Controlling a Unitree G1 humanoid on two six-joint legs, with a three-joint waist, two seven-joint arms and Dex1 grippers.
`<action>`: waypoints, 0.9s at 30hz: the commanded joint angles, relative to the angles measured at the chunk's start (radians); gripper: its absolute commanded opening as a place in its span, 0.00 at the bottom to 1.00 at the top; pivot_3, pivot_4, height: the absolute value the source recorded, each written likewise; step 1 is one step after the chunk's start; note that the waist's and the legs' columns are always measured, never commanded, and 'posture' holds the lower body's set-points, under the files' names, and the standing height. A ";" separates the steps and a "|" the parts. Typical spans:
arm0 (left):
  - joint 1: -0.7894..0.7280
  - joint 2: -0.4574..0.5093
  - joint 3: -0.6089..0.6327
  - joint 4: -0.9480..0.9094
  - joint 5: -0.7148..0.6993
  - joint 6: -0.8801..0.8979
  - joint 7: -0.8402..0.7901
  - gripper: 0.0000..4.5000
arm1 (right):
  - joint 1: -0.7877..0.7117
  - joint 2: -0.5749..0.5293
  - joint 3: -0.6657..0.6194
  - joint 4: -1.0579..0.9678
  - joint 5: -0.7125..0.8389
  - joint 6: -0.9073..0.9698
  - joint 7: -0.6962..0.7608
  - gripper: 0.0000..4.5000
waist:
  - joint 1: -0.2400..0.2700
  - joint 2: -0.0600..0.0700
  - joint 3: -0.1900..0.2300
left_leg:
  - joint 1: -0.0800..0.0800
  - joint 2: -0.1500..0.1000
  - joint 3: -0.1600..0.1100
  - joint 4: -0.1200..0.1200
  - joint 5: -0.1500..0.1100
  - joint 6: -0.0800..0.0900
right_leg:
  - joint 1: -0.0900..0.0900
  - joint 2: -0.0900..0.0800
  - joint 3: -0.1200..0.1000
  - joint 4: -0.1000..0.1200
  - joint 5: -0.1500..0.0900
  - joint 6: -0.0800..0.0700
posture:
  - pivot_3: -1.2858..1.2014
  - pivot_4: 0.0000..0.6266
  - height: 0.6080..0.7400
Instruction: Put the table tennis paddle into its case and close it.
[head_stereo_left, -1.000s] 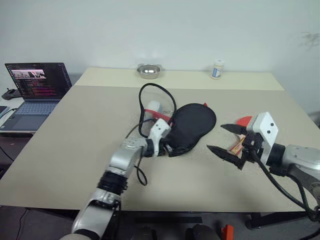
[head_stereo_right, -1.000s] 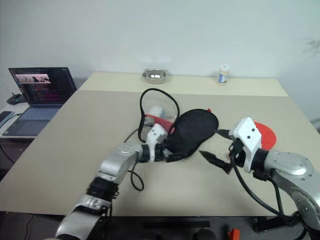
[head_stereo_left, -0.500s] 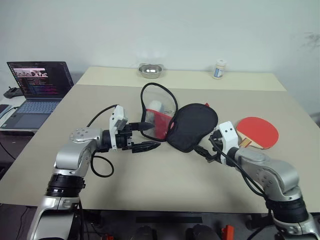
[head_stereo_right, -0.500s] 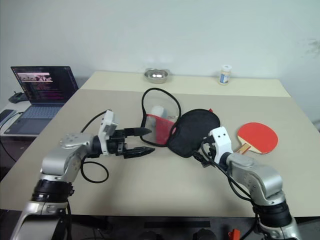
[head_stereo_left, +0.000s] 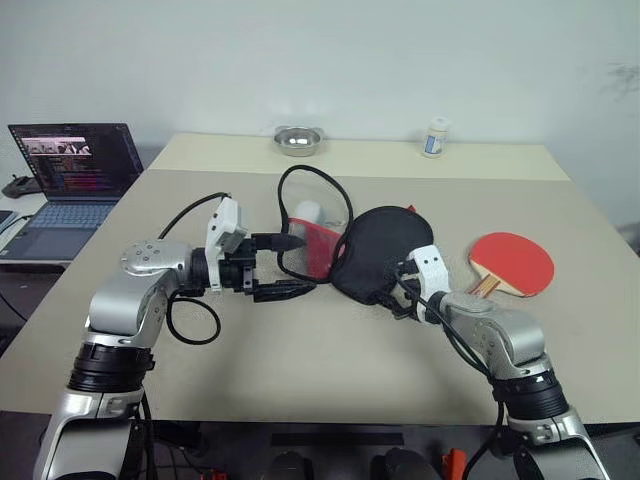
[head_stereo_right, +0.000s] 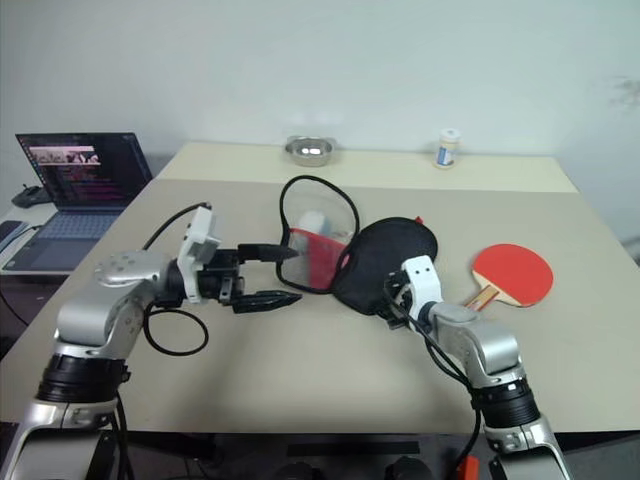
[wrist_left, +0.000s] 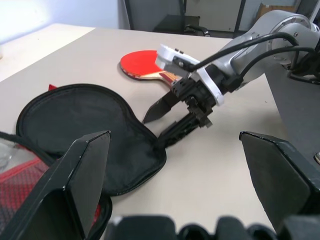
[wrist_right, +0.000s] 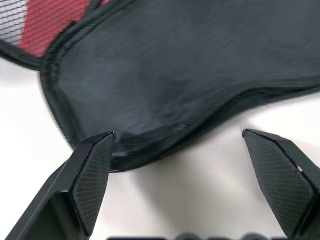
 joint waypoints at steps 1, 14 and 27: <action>-0.006 0.018 0.013 -0.046 -0.022 0.011 0.003 1.00 | -0.040 0.031 0.024 0.028 -0.024 -0.045 0.030 0.96 | -0.001 0.000 0.000 | 0.000 0.000 0.000 0.000 0.000 0.000 | 0.000 0.000 0.000 0.000 0.000 0.000 | 0.52 0.24 1.00; -0.006 0.038 0.004 -0.043 -0.016 0.003 -0.007 1.00 | -0.071 0.082 0.008 0.079 -0.085 -0.062 0.039 0.03 | -0.020 0.000 0.000 | 0.000 0.000 0.001 0.000 0.000 0.000 | -0.001 0.000 0.001 0.001 0.000 -0.001 | 0.52 0.24 1.00; -0.001 0.021 -0.012 -0.044 -0.009 -0.013 -0.016 1.00 | 0.033 -0.017 -0.067 -0.079 -0.025 0.068 0.110 0.01 | -0.019 0.000 0.000 | -0.001 0.000 0.001 0.000 0.000 0.000 | -0.001 -0.001 0.001 0.001 0.000 -0.001 | 0.52 0.24 1.00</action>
